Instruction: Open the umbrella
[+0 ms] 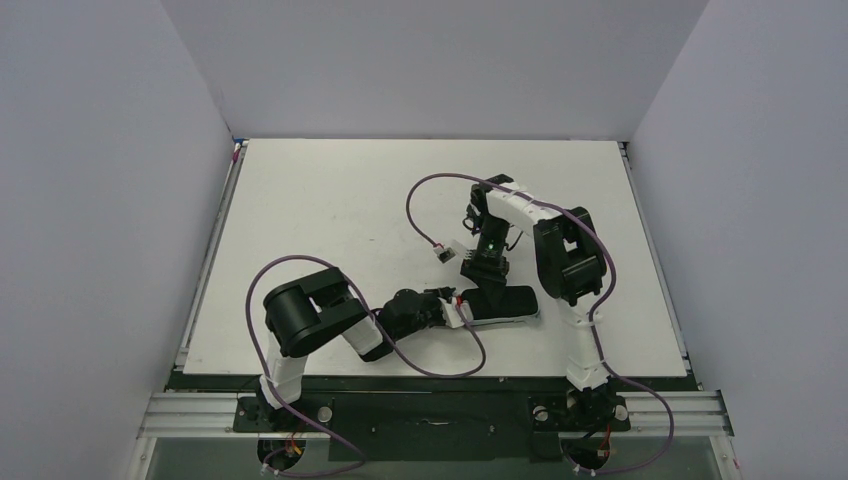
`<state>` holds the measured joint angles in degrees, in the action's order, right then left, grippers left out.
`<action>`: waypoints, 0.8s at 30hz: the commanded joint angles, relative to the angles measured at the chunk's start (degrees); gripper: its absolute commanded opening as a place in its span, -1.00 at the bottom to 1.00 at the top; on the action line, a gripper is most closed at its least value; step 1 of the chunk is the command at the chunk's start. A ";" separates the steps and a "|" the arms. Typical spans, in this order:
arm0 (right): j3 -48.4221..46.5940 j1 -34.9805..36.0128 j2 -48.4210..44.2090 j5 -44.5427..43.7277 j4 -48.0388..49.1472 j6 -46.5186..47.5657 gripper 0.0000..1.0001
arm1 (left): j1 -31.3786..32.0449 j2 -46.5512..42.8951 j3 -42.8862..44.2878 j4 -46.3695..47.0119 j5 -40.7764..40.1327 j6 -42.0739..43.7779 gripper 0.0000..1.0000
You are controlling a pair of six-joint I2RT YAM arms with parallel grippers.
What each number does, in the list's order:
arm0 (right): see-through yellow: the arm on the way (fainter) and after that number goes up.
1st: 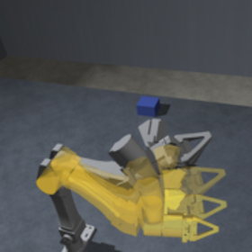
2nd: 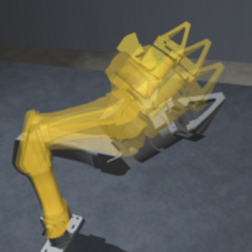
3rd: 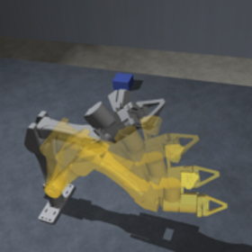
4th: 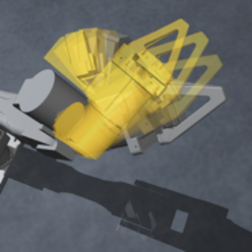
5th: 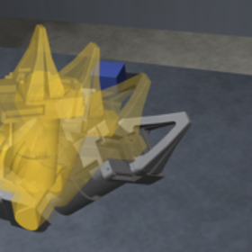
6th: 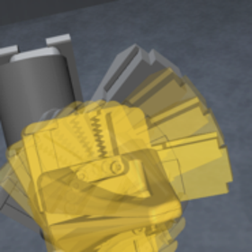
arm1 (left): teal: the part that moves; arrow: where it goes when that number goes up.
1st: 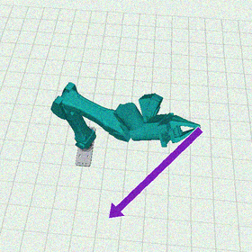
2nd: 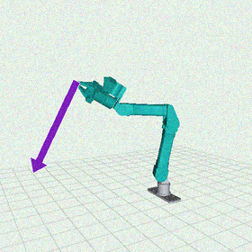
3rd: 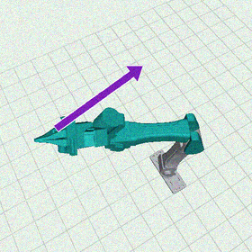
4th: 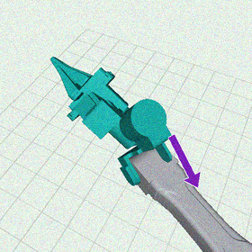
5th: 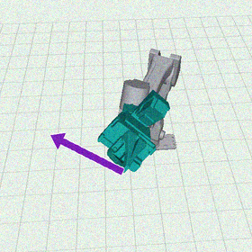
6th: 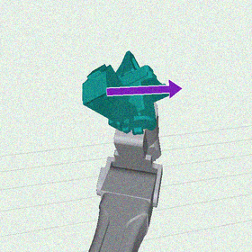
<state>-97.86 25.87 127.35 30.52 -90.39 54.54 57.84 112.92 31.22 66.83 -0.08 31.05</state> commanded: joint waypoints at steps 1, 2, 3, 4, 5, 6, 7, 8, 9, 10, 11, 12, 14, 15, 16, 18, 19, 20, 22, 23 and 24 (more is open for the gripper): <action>-1.06 -0.21 2.73 3.03 7.19 1.40 -1.00 | 0.34 -0.76 -2.81 -4.15 5.87 -0.09 -0.33; -1.08 -0.30 2.68 3.04 7.21 1.47 -1.00 | 0.34 -1.12 -3.31 -4.25 6.67 -0.32 -0.31; -1.03 -0.34 2.66 2.92 7.23 1.56 -1.00 | 0.34 -1.30 -3.56 -4.47 7.02 -0.57 -0.26; -1.02 -0.40 2.60 2.90 7.22 1.54 -1.00 | 0.34 -1.65 -3.85 -4.62 7.79 -0.95 -0.24; -1.01 -0.45 2.58 2.97 7.23 1.51 -1.00 | 0.34 -1.79 -3.91 -5.00 8.24 -1.15 -0.24; -0.97 -0.46 2.62 2.97 7.18 1.48 -1.00 | 0.34 -1.95 -3.92 -5.15 8.88 -1.58 -0.24; -0.89 -0.42 2.57 3.10 7.21 1.45 -1.00 | 0.34 -1.98 -3.86 -5.44 9.01 -1.85 -0.24; -0.86 -0.40 2.52 3.21 7.23 1.45 -1.00 | 0.34 -1.89 -3.44 -5.64 9.01 -2.46 -0.26; -0.78 -0.38 2.50 3.29 7.22 1.44 -1.00 | 0.34 -1.77 -3.18 -5.96 8.85 -2.78 -0.26; -0.72 -0.34 2.44 3.34 7.19 1.49 -1.00 | 0.34 -1.42 -2.53 -5.98 8.25 -3.52 -0.28; -0.57 -0.28 2.35 3.45 7.16 1.61 -1.00 | 0.34 -1.23 -2.20 -6.09 7.98 -3.79 -0.29; -0.48 -0.24 2.27 3.47 7.20 1.70 -1.00 | 0.34 -0.93 -1.69 -6.18 7.68 -4.11 -0.31; -0.29 -0.25 2.07 3.49 7.17 1.90 -1.00 | 0.32 -0.31 -1.04 -6.18 7.41 -4.46 -0.33; -0.11 -0.28 1.99 3.45 7.18 2.06 -1.00 | 0.28 -0.11 -0.84 -6.38 7.25 -4.61 -0.35; 0.01 -0.29 1.88 3.47 7.13 2.24 -1.00 | 0.30 0.00 -0.45 -6.50 7.13 -5.01 -0.40; 0.30 -0.24 1.71 3.41 7.09 2.68 -1.00 | 0.18 0.20 -0.10 -6.61 6.67 -5.48 -0.48; 0.55 -0.26 1.57 3.32 7.10 3.03 -1.00 | 0.17 0.30 -0.06 -6.79 6.52 -5.52 -0.51; 0.72 -0.17 1.54 3.14 7.13 3.16 -1.00 | 0.17 0.29 -0.03 -6.80 6.37 -5.62 -0.57; 1.01 -0.07 1.43 3.06 7.12 3.80 -1.00 | 0.16 0.14 -0.14 -6.80 6.33 -5.64 -0.65; 1.10 -0.05 1.28 3.06 7.10 3.98 -1.00 | 0.12 0.00 -0.25 -6.80 6.50 -5.60 -0.69; 1.12 0.03 1.26 2.94 7.13 4.21 -1.00 | 0.10 -0.08 -0.31 -6.80 6.63 -5.54 -0.71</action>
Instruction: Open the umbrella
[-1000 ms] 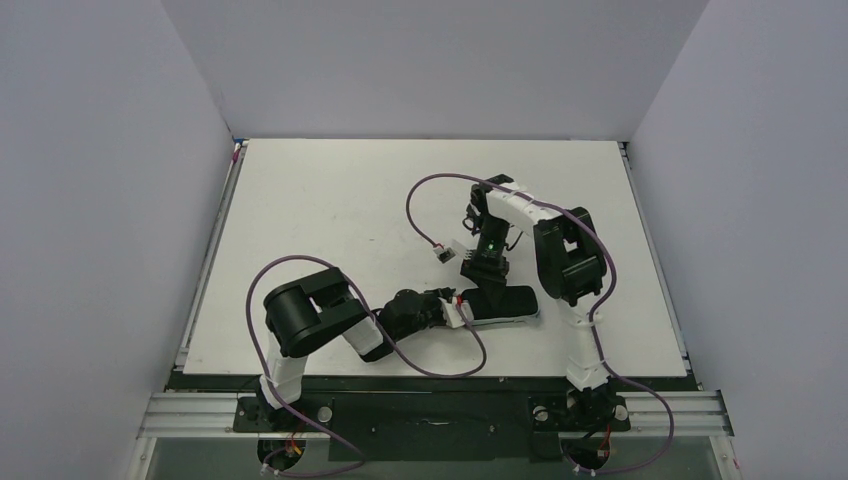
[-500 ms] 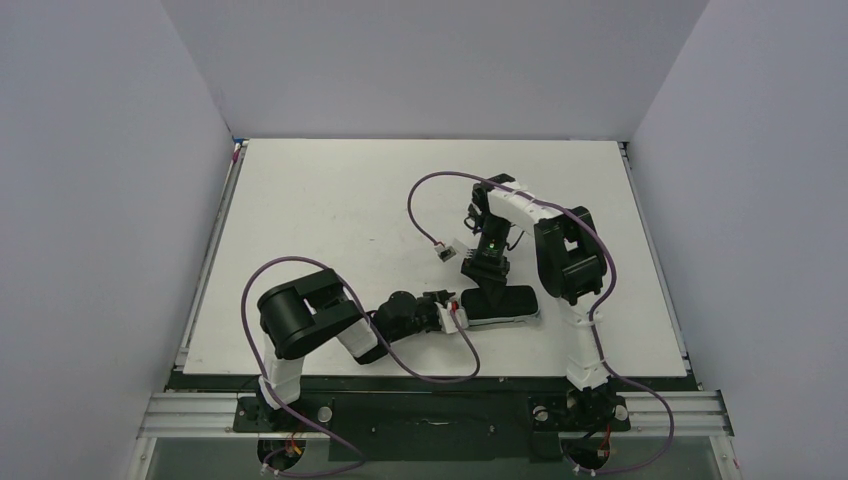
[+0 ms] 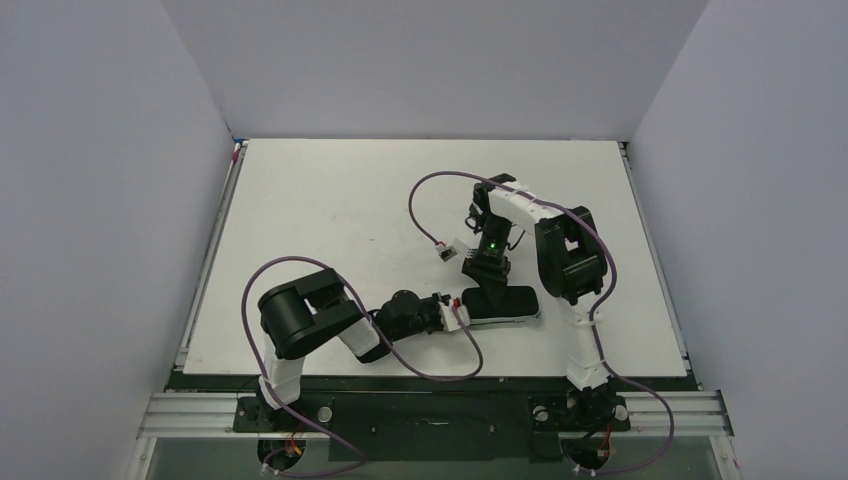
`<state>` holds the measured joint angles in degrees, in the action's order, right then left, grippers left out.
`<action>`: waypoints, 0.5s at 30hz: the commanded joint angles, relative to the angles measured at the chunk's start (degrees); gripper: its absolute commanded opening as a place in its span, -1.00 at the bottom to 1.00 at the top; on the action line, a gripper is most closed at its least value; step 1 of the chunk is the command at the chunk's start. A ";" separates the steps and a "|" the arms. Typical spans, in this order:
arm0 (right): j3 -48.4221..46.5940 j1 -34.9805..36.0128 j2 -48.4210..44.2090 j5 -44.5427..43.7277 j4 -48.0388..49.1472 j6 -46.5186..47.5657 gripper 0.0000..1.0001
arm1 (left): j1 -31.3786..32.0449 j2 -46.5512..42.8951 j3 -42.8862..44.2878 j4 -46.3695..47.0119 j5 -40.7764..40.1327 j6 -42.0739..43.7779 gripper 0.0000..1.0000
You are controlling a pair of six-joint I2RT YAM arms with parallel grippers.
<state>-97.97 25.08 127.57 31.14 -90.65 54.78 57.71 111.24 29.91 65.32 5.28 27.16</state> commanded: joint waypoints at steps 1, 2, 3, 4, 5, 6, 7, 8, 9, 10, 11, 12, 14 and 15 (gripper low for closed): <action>1.26 0.83 1.02 2.25 7.41 4.08 -1.00 | 0.21 1.50 0.91 -5.25 1.59 -1.51 -0.73; 1.35 0.95 1.02 2.15 7.37 4.34 -1.00 | 0.21 1.47 0.88 -5.26 1.71 -1.46 -0.75; 1.37 0.94 0.99 2.12 7.41 4.40 -1.00 | 0.23 1.42 0.81 -5.23 1.98 -1.42 -0.80; 1.31 0.98 0.94 1.99 7.39 4.66 -1.00 | 0.22 1.34 0.83 -5.21 2.09 -1.32 -0.84; 1.30 0.96 0.94 1.95 7.45 4.73 -1.00 | 0.25 1.13 0.74 -5.16 2.21 -1.28 -0.92; 1.30 0.90 0.93 1.79 7.71 4.57 -1.00 | 0.23 1.02 0.66 -4.88 2.25 -1.25 -0.98; 1.30 0.87 0.89 1.72 7.83 4.47 -1.00 | 0.21 0.72 0.43 -4.78 2.25 -1.32 -1.00; 1.25 0.81 0.83 1.62 8.22 4.19 -1.00 | 0.21 0.50 0.24 -4.64 2.26 -1.41 -1.00; 1.27 0.78 0.83 1.59 8.48 3.93 -1.00 | 0.21 -0.03 0.02 -4.61 2.45 -1.65 -1.00; 1.29 0.68 0.82 1.50 9.24 3.27 -1.00 | 0.21 -0.31 -0.22 -4.48 2.50 -1.70 -1.00; 1.25 0.45 0.78 1.53 9.61 2.85 -1.00 | 0.21 -0.96 -0.78 -4.40 2.75 -1.74 -1.00; 1.02 0.30 0.85 1.55 10.47 1.72 -1.00 | 0.25 -1.62 -1.06 -4.23 2.97 -1.71 -1.00; 0.57 -0.24 1.10 1.53 11.74 -0.41 -1.00 | 0.40 -2.53 -2.06 -4.11 3.28 -1.52 -1.00; 0.40 -0.70 1.10 1.59 12.22 -1.28 -1.00 | 0.48 -2.74 -2.82 -4.09 3.35 -1.10 -1.00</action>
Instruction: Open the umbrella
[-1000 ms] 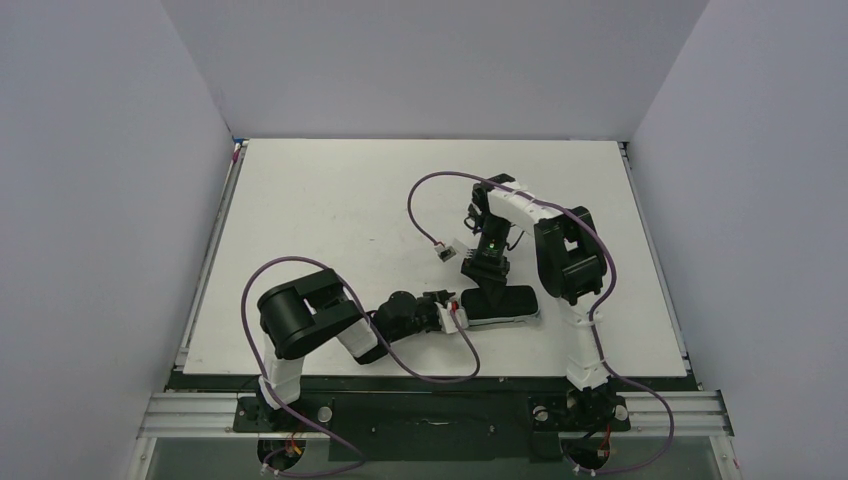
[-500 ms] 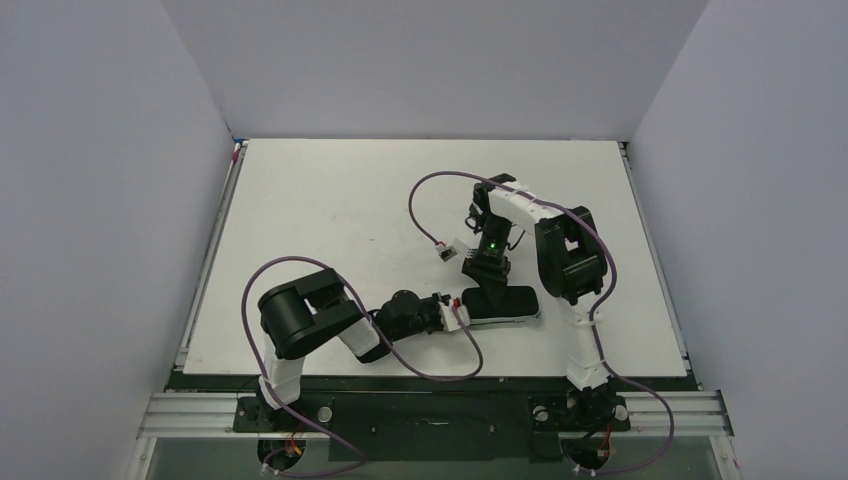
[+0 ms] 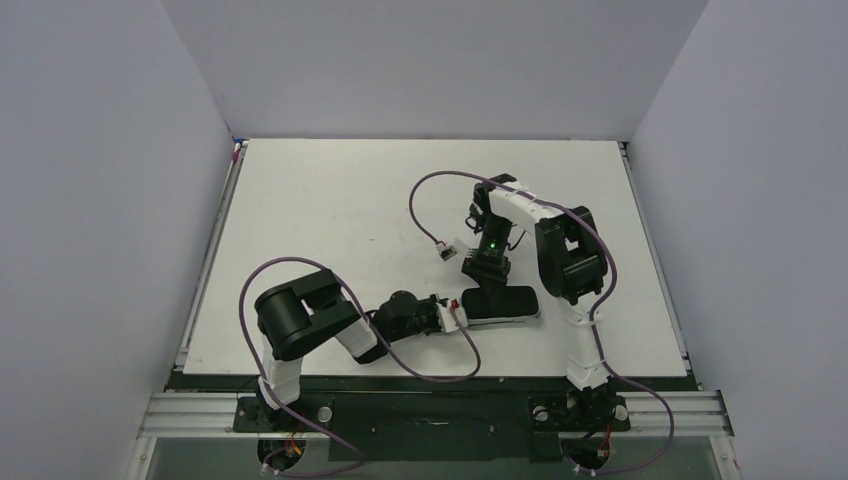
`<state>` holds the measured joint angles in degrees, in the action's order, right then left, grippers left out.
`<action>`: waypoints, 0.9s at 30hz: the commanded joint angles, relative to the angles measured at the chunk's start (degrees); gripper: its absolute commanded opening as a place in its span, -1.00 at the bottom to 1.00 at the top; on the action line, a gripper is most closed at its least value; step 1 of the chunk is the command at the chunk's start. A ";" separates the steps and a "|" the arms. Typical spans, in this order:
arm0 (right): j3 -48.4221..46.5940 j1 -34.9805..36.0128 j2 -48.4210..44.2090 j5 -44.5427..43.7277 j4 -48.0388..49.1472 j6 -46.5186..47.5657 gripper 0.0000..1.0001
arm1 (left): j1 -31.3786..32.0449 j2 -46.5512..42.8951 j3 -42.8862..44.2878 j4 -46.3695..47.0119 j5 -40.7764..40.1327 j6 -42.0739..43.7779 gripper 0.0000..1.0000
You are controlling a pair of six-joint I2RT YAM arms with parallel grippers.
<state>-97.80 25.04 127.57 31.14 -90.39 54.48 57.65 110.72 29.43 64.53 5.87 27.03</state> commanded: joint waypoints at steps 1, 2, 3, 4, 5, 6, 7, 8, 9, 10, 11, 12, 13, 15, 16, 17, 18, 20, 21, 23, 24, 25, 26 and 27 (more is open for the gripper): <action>-0.11 -0.89 1.15 1.79 13.17 -2.63 -1.00 | 0.87 -2.62 -2.79 -3.02 2.44 -0.54 -1.00; -0.40 -1.36 1.17 1.88 13.85 -4.87 -1.00 | 1.05 -2.79 -3.50 -2.75 1.98 -0.34 -1.00; -0.43 -1.60 1.12 1.98 15.34 -5.85 -1.00 | 1.46 -2.92 -3.85 -2.61 0.58 -0.16 -1.00; -0.52 -2.15 1.11 2.22 15.95 -7.89 -1.00 | 1.70 -2.99 -4.36 -2.27 0.03 -0.10 -1.00; -0.54 -2.48 1.06 2.37 17.16 -8.99 -1.00 | 1.93 -3.12 -4.90 -2.20 -0.48 0.05 -1.00; -0.66 -2.85 1.08 2.77 17.69 -10.92 -1.00 | 2.02 -3.17 -5.17 -1.97 -0.58 0.14 -1.00; -0.65 -3.05 1.23 3.09 18.29 -11.56 -1.00 | 2.31 -3.28 -5.46 -1.83 -0.72 0.15 -1.00; -0.60 -3.41 1.30 3.46 18.48 -12.53 -1.00 | 2.48 -3.30 -5.58 -1.68 -0.75 0.23 -1.00; -0.53 -3.50 1.26 3.61 18.93 -12.85 -1.00 | 2.87 -3.40 -5.87 -1.47 -0.66 0.51 -1.00; -0.37 -3.66 1.23 4.14 19.06 -12.91 -1.00 | 3.11 -3.44 -6.05 -0.82 -0.58 0.63 -1.00; -0.20 -3.76 0.96 4.52 18.86 -12.51 -1.00 | 3.46 -3.72 -6.45 -0.55 -0.37 0.50 -1.00; 0.24 -3.79 0.77 5.16 17.86 -10.52 -1.00 | 3.54 -4.09 -6.60 -0.51 -0.04 -0.12 -1.00; 0.50 -3.69 0.18 5.29 17.30 -8.99 -1.00 | 3.37 -5.33 -6.56 -1.41 0.62 -1.78 -1.00; 1.92 -2.74 -1.11 4.86 15.71 -4.17 -1.00 | 1.55 -7.86 -5.69 -6.69 3.04 -5.52 -0.94; 3.14 -2.46 -2.00 4.45 14.57 -0.68 -1.00 | -0.79 -8.71 -5.39 -10.50 4.34 -7.05 -0.89; 3.76 -1.84 -2.38 4.24 14.03 0.85 -1.00 | -2.06 -10.35 -4.70 -12.47 7.56 -9.88 -0.76; 4.66 -1.57 -2.93 3.94 13.01 3.50 -1.00 | -4.82 -10.96 -4.36 -15.88 9.50 -10.81 -0.69; 5.46 -0.82 -3.30 3.66 12.00 6.15 -1.00 | -8.22 -12.35 -3.62 -19.54 17.71 -12.18 -0.43; 5.58 -0.48 -3.30 3.66 11.73 6.82 -1.00 | -8.90 -12.58 -3.29 -20.06 18.49 -12.70 -0.32; 5.58 0.02 -3.27 3.53 11.32 8.05 -1.00 | -9.98 -12.24 -2.73 -20.62 19.14 -12.70 -0.25; 5.46 0.19 -3.20 3.50 10.94 8.44 -1.00 | -10.20 -12.00 -2.54 -20.44 19.41 -12.57 -0.23; 5.24 0.45 -3.20 3.58 10.85 8.76 -1.00 | -10.19 -11.42 -2.21 -20.29 19.52 -11.85 -0.22; 5.16 0.58 -3.14 3.58 10.63 9.00 -1.00 | -10.19 -10.61 -2.02 -19.61 19.70 -11.49 -0.18; 5.09 0.90 -3.13 3.47 10.56 9.36 -1.00 | -10.19 -10.17 -1.73 -19.00 19.88 -10.90 -0.15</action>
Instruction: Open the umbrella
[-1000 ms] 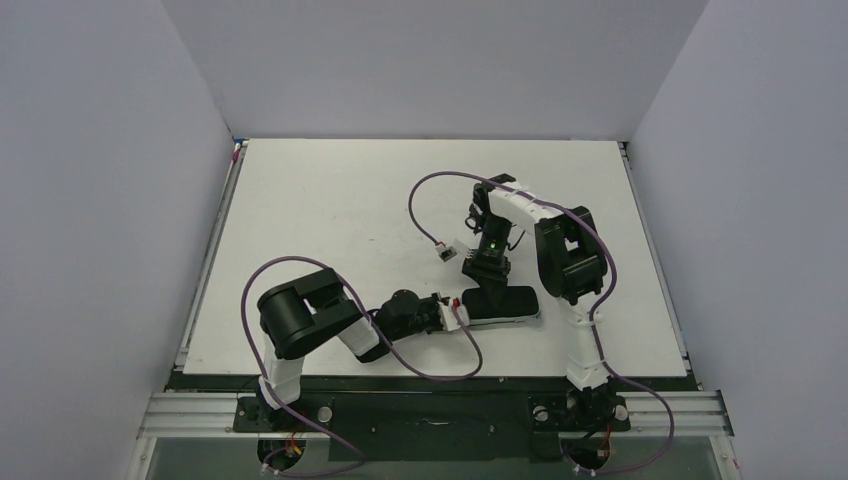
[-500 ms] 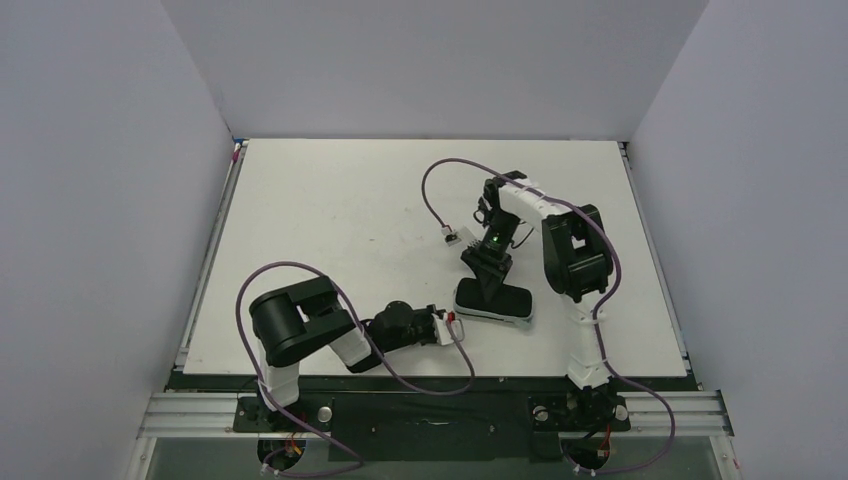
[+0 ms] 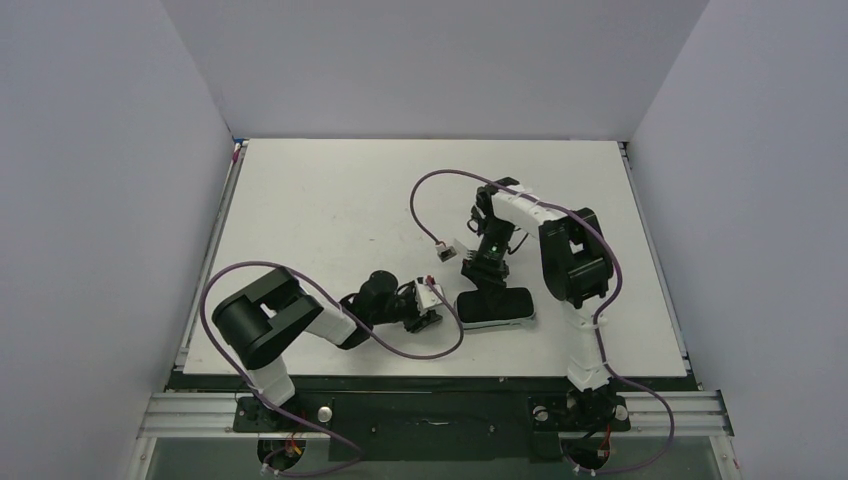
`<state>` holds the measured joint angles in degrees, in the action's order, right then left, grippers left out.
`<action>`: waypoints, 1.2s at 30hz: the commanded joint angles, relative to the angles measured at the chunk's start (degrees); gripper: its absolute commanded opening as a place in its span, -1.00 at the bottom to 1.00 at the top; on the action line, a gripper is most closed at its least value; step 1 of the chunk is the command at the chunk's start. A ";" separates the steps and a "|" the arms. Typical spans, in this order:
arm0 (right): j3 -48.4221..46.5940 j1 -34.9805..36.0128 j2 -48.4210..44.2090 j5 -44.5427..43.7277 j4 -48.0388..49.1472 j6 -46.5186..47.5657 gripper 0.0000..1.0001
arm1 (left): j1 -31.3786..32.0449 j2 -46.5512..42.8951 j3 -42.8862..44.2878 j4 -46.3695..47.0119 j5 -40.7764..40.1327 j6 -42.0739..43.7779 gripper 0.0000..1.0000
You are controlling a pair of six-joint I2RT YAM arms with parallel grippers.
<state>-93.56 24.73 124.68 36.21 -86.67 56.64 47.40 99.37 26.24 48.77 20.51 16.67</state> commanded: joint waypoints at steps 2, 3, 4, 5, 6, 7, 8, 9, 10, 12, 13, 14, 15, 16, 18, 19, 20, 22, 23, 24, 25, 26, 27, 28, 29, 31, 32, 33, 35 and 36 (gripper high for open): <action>0.77 1.54 -0.36 -1.84 6.89 7.59 -1.00 | 0.08 2.44 2.43 -2.62 6.46 0.27 -0.09; 0.71 1.63 -0.46 -1.89 6.98 7.64 -1.00 | 0.07 3.16 3.19 -2.67 7.37 0.73 -0.07; 0.74 1.94 -0.48 -2.05 7.01 7.66 -1.00 | 0.07 3.53 3.55 -2.68 7.75 0.91 -0.06; 0.74 2.01 -0.62 -2.12 7.23 7.63 -1.00 | 0.15 4.22 4.37 -2.66 8.68 1.04 -0.06; 0.75 2.10 -0.69 -2.24 7.36 7.57 -1.00 | 0.15 4.54 4.71 -2.81 8.98 1.11 -0.06; 0.79 2.15 -0.74 -2.35 7.67 7.50 -1.00 | 0.31 5.25 5.51 -2.85 9.34 0.98 -0.06; 0.76 2.16 -0.75 -2.41 8.01 7.21 -1.00 | 0.52 5.58 5.85 -2.88 9.57 0.90 -0.07; 0.75 2.27 -0.69 -2.43 8.19 7.01 -1.00 | 0.69 6.12 6.50 -2.85 9.86 0.78 -0.08; 0.64 2.26 -0.56 -2.52 8.36 6.62 -1.00 | 1.19 6.33 6.70 -2.76 9.88 0.71 -0.09; 0.34 2.26 -0.37 -2.50 8.51 6.21 -1.00 | 2.23 6.97 7.17 -1.92 8.59 0.38 -0.16; 0.20 2.19 -0.26 -2.49 8.52 6.12 -1.00 | 2.60 7.35 7.21 -1.62 8.10 0.14 -0.21; 0.17 2.18 -0.19 -2.47 8.56 5.98 -1.00 | 3.33 7.47 7.31 -1.19 6.97 0.09 -0.25; 0.12 2.19 -0.21 -2.46 8.64 5.87 -1.00 | 3.63 7.89 7.46 -1.03 6.50 -0.11 -0.27; 0.08 2.22 -0.16 -2.46 8.76 5.81 -1.00 | 4.03 8.09 7.67 -0.58 5.86 -0.39 -0.32; 0.00 2.25 -0.23 -2.57 8.93 5.55 -1.00 | 4.36 8.57 7.94 0.03 5.22 -1.19 -0.44; -0.08 2.23 -0.23 -2.73 9.00 5.38 -1.00 | 4.45 8.65 7.94 0.52 5.01 -1.70 -0.48; -0.10 2.24 -0.21 -2.81 9.16 5.30 -1.00 | 4.59 8.71 7.95 0.66 4.79 -1.89 -0.59; -0.07 2.23 -0.23 -3.02 9.54 4.92 -1.00 | 4.75 8.66 7.84 1.01 4.51 -2.56 -0.75; -0.10 2.22 -0.23 -3.15 9.70 4.54 -1.00 | 4.78 8.57 7.85 1.05 4.39 -2.76 -0.80; -0.07 2.31 -0.23 -3.20 10.06 4.32 -1.00 | 4.80 8.38 7.68 1.05 4.13 -3.28 -0.88; -0.01 2.32 -0.23 -3.23 10.18 3.84 -1.00 | 4.81 8.29 7.64 1.12 3.98 -3.51 -0.92; -0.03 2.34 -0.21 -3.20 10.51 3.57 -1.00 | 4.81 7.99 7.41 1.14 3.69 -3.93 -1.00; 0.07 2.34 -0.22 -3.23 10.77 3.06 -1.00 | 4.88 7.79 7.20 1.15 3.54 -4.10 -1.00; 0.10 2.23 -0.27 -3.28 10.97 2.83 -1.00 | 4.93 7.35 6.73 1.23 3.26 -4.30 -1.00; 0.28 2.24 -0.29 -3.43 11.50 2.28 -1.00 | 5.10 7.16 6.42 1.70 3.06 -4.37 -1.00; 0.62 2.13 -0.57 -3.81 12.36 1.18 -1.00 | 5.48 6.38 5.26 2.50 2.57 -4.35 -1.00; 0.78 2.00 -0.58 -4.11 12.69 0.75 -1.00 | 5.67 5.79 4.31 2.79 2.41 -3.90 -1.00; 0.81 1.86 -0.65 -4.25 13.49 -0.35 -1.00 | 6.19 5.46 3.15 3.58 1.98 -3.51 -1.00; 0.53 1.31 -0.41 -4.26 14.19 -1.97 -1.00 | 7.30 4.52 1.19 5.25 1.37 -1.87 -1.00; 0.25 0.94 -0.28 -4.31 14.31 -2.81 -1.00 | 7.68 4.03 0.61 5.88 1.11 -0.82 -1.00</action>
<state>-93.49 26.24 124.57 32.51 -87.44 56.23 52.45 105.47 30.39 52.90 21.74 14.06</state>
